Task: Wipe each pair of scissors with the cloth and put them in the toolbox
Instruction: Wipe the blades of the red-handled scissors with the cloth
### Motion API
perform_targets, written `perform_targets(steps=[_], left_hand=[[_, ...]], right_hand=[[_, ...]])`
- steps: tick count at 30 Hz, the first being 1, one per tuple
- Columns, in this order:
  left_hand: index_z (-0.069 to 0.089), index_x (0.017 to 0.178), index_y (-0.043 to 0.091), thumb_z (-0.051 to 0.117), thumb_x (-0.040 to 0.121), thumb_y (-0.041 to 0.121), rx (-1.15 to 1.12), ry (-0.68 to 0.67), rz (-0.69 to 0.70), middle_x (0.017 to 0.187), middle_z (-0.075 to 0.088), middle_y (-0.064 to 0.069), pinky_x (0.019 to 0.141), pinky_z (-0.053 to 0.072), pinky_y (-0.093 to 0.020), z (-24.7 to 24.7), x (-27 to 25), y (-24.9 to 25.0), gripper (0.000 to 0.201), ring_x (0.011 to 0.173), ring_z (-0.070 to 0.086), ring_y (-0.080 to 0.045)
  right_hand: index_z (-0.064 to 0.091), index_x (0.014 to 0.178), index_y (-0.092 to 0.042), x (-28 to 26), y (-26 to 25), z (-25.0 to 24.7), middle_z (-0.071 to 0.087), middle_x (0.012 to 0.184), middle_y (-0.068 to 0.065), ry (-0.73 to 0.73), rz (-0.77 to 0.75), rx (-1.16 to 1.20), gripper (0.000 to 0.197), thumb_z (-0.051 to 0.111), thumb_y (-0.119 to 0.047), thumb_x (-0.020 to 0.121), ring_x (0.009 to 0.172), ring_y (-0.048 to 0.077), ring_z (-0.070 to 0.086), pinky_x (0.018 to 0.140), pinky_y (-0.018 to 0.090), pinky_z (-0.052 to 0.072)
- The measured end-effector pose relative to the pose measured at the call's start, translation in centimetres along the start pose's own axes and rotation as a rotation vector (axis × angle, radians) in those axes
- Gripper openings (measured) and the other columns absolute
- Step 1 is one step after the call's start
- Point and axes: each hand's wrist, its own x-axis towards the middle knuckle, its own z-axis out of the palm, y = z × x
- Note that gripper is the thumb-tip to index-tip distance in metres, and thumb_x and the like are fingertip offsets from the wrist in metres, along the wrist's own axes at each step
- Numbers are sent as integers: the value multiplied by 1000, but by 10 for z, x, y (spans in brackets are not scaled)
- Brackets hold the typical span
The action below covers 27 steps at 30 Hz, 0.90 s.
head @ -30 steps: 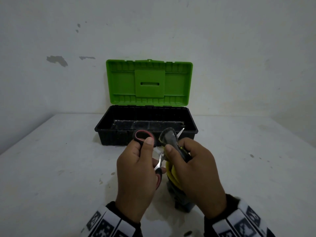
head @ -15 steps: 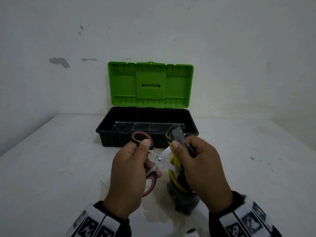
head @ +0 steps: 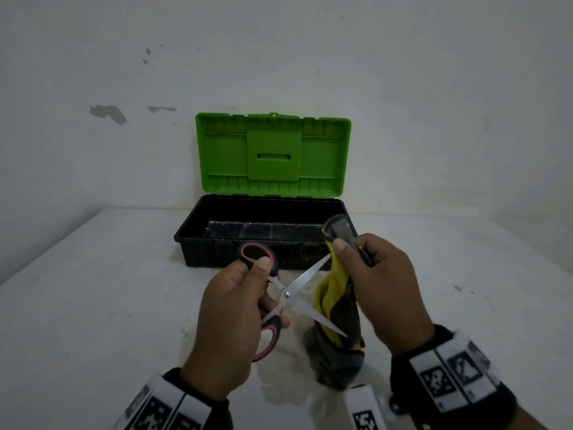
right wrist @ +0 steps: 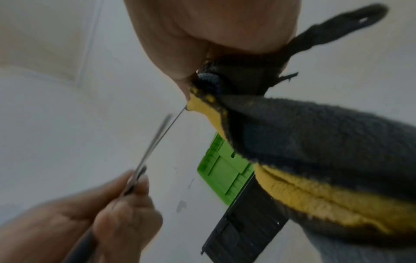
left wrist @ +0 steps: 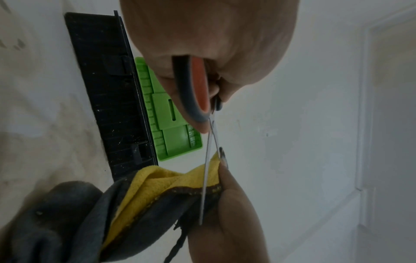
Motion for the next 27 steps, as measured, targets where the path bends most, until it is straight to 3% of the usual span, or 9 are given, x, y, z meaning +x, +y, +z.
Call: perform_targets(steps=[2, 5, 10, 12, 14, 17, 19, 23, 27], left_hand=[[58, 68, 11, 51, 99, 26, 20, 0, -21, 59, 46, -14, 45, 51, -24, -3, 1, -2, 35, 53, 58, -37], [59, 76, 6, 49, 100, 28, 59, 19, -36, 62, 47, -15, 45, 50, -20, -5, 3, -3, 33, 60, 63, -42], [59, 74, 9, 51, 99, 28, 16, 22, -28, 57, 46, -10, 49, 56, -31, 2, 3, -5, 33, 51, 61, -33], [60, 76, 7, 51, 99, 29, 13, 16, -4, 53, 46, -6, 53, 57, -37, 5, 3, -5, 33, 48, 61, -30], [61, 75, 9, 51, 99, 29, 30, 19, 35, 52, 47, -4, 49, 55, -34, 7, 3, -5, 33, 51, 60, -36], [63, 74, 11, 52, 98, 29, 76, 30, 124, 52, 50, -5, 47, 52, -27, 5, 2, -5, 32, 60, 61, -45], [62, 72, 13, 52, 97, 27, 101, 29, 185, 51, 52, -7, 46, 52, -26, 4, 1, -5, 31, 57, 62, -43], [62, 73, 12, 52, 96, 23, 159, 19, 287, 57, 48, -22, 43, 48, -18, 4, -3, -2, 27, 56, 57, -42], [63, 78, 17, 48, 91, 33, 257, 11, 438, 61, 55, -17, 42, 50, -19, 3, -6, -1, 25, 44, 60, -23]], right_hand=[[55, 66, -9, 5, 2, -8, 45, 56, 11, 13, 81, 115, 38, 65, -30, 95, 50, 22, 40, 48, 34, 36], [58, 69, -9, 3, -4, -17, 47, 57, 8, -34, 125, 228, 33, 63, -29, 95, 50, 18, 42, 45, 28, 37], [63, 74, -3, -15, -11, -8, 56, 64, 21, -218, 77, 151, 33, 67, -31, 90, 49, 13, 46, 46, 21, 39], [61, 70, -6, -19, -9, 1, 51, 58, 10, -228, 87, 67, 35, 70, -34, 89, 50, 10, 45, 47, 18, 39], [56, 61, -11, -22, -7, 8, 45, 52, -6, -207, 100, 19, 39, 71, -36, 87, 48, 7, 43, 47, 15, 38], [50, 54, -19, -26, -9, 14, 42, 47, -9, -167, 94, 21, 42, 71, -34, 87, 46, 6, 41, 46, 15, 37], [55, 57, -11, -24, -9, 13, 46, 49, -3, -133, 107, 50, 41, 71, -34, 88, 47, 10, 44, 47, 19, 41], [61, 75, 7, -14, -4, 12, 60, 70, 28, -80, 129, 80, 55, 67, -46, 89, 62, 41, 59, 56, 49, 54], [58, 77, 11, -14, -8, 11, 57, 76, 37, -95, 185, 149, 58, 69, -45, 88, 67, 49, 58, 60, 57, 51]])
